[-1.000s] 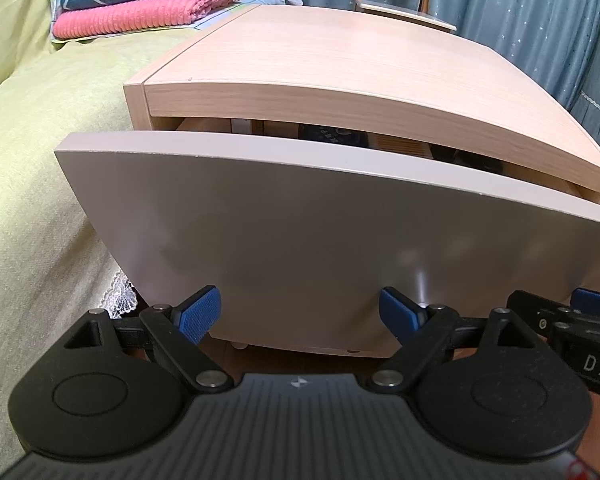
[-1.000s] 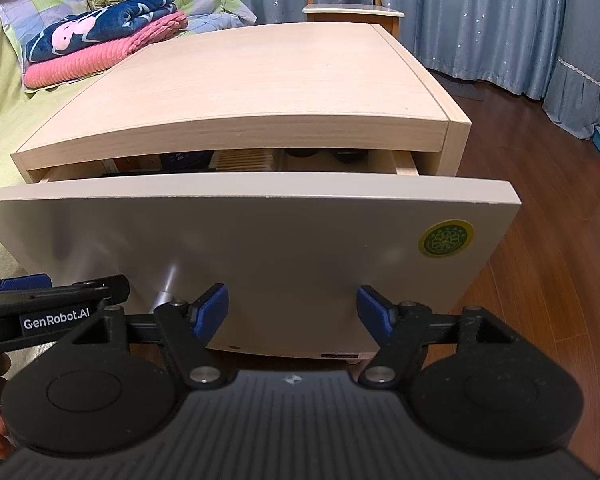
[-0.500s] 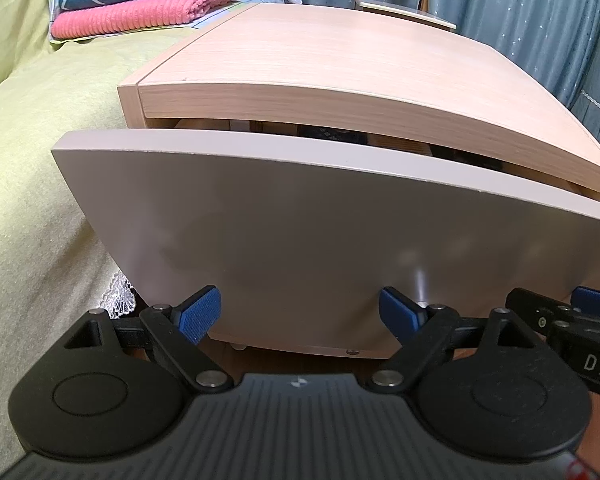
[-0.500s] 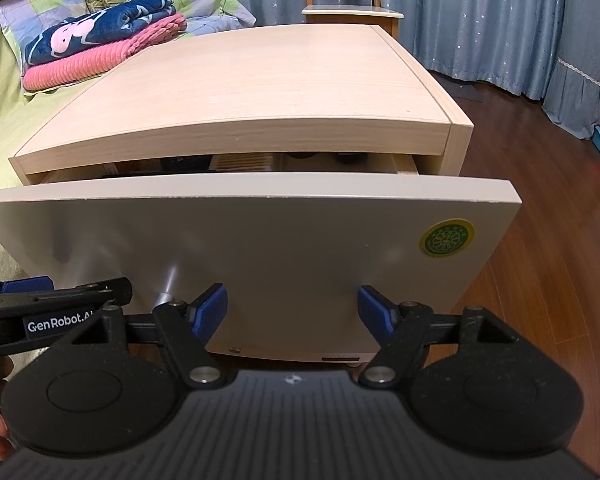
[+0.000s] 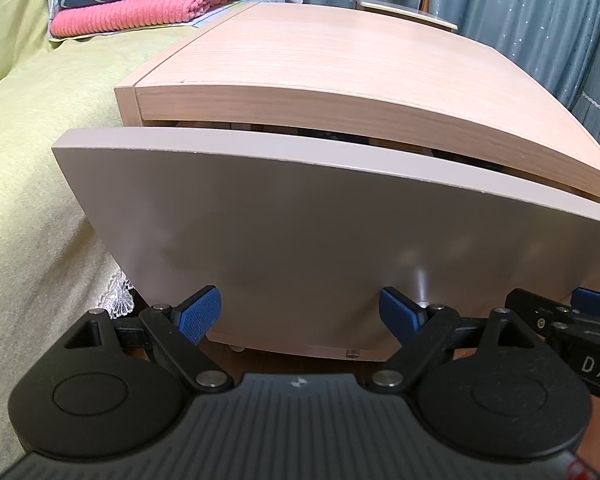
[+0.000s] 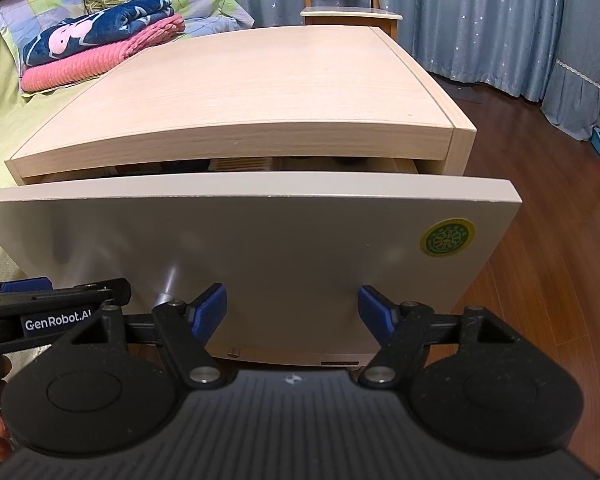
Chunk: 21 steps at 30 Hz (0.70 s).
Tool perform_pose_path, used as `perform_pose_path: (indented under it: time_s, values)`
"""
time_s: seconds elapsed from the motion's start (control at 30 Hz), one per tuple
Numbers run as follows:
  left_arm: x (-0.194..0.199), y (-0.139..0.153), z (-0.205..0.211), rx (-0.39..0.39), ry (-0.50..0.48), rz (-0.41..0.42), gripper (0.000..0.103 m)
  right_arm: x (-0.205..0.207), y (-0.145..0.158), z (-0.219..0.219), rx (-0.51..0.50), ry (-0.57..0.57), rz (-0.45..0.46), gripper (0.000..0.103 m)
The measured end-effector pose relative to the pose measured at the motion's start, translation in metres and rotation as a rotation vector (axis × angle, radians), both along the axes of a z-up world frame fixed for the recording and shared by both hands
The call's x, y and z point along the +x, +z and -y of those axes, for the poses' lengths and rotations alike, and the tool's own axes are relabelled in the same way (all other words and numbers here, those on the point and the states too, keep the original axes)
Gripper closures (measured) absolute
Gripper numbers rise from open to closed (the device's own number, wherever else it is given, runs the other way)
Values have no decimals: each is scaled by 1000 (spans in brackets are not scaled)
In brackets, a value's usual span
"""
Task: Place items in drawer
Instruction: 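Keep pushing the drawer front with both grippers until it closes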
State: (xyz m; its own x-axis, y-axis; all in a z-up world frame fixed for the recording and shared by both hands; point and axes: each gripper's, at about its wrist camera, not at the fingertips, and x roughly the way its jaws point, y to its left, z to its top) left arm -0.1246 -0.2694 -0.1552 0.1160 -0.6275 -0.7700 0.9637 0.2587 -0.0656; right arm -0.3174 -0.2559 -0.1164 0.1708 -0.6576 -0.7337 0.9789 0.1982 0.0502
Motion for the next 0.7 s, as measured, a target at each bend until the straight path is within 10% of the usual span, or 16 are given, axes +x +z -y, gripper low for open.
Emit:
perform_pose_path:
  time_s: [0.7]
  values:
    - [6, 0, 6, -4, 2, -12, 15, 3, -2, 3, -12, -6, -12, 32]
